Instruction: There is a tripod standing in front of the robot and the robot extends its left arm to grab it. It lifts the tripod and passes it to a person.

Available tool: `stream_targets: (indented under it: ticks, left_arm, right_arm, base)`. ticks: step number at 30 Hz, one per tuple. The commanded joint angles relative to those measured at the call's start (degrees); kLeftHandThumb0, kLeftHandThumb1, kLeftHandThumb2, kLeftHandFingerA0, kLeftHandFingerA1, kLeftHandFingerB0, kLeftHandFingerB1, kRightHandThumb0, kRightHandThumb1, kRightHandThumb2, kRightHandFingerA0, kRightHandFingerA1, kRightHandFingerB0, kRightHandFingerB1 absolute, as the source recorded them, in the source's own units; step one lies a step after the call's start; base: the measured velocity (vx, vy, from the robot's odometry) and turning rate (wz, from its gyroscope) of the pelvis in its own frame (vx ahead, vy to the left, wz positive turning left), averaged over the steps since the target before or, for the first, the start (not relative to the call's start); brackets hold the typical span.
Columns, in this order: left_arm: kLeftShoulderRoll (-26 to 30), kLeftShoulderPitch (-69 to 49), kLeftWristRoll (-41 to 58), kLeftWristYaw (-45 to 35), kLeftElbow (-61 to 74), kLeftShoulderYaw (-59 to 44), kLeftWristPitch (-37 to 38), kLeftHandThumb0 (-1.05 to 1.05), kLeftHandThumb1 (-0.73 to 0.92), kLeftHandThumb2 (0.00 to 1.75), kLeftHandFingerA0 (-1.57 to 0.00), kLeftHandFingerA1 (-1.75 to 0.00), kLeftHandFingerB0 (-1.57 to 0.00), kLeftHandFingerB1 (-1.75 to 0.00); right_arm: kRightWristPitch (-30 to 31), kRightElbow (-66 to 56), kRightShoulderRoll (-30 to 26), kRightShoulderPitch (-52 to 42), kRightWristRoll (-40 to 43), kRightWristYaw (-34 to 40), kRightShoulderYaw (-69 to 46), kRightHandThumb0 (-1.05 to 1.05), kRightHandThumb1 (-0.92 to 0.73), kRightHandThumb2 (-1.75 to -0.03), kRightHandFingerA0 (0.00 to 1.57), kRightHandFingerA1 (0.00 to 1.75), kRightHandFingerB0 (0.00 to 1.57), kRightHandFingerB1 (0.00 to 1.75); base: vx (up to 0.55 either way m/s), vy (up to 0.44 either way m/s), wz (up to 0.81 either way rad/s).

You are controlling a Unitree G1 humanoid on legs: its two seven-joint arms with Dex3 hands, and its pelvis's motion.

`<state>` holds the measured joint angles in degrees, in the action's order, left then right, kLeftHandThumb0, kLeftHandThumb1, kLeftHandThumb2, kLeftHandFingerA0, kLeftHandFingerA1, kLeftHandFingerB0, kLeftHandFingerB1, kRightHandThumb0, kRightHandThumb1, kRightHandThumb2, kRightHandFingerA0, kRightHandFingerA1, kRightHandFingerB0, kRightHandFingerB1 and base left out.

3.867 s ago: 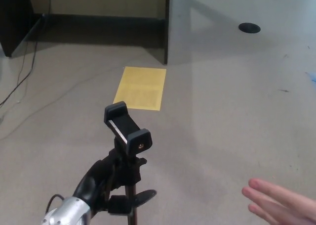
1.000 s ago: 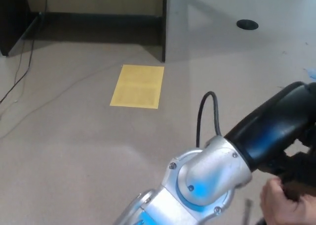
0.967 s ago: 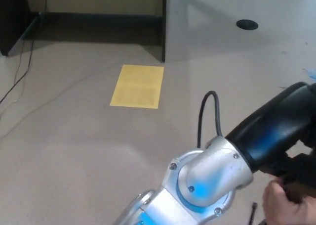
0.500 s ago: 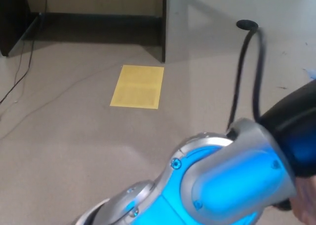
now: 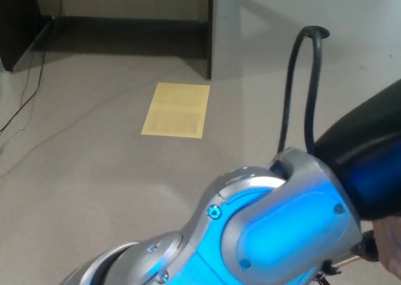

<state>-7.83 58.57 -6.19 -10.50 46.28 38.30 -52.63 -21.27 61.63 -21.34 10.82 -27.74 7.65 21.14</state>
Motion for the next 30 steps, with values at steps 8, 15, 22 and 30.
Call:
stream_targets:
  ticks: [8, 15, 22, 30]
  left_arm:
    - [1.67, -6.83, -5.84, 3.62, -1.99, 2.16, 10.15, -0.19, 0.86, 0.66, -0.68, -1.25, -0.51, -0.86]
    - [3.70, -6.78, -3.70, -1.48, -0.42, -0.72, 4.97, -0.32, 0.72, 1.06, -0.76, -0.96, -0.55, -0.79]
    - [9.34, -6.30, 0.57, -7.86, 3.80, -2.15, -1.57, -0.44, 0.92, 0.76, -0.58, -1.07, -0.38, -0.81]
    - [11.23, -8.10, 2.48, -9.27, 0.64, -5.40, 1.05, -0.96, 0.53, 0.96, -0.01, -0.03, 0.00, -0.01]
  right_arm:
    - [-0.69, 0.69, -0.90, -0.34, -0.52, 0.59, -0.05, -0.44, -0.71, -0.60, 0.61, 0.37, 0.54, 0.36]
    - [-0.87, 1.01, -1.05, -0.37, -0.74, 0.56, -0.05, -0.44, -0.71, -0.60, 0.61, 0.37, 0.54, 0.36]
    - [-1.43, 0.71, -0.10, -3.81, -1.57, 1.51, 1.00, -0.44, -0.71, -0.60, 0.61, 0.37, 0.54, 0.36]
    - [1.74, 2.03, 1.23, -1.20, 2.42, -7.24, -1.83, -0.40, -0.72, -0.62, 0.65, 0.41, 0.45, 0.35]
  base:
    - [0.00, 0.000, 0.00]
    - [0.00, 0.000, 0.00]
    - [0.00, 0.000, 0.00]
    - [0.00, 0.000, 0.00]
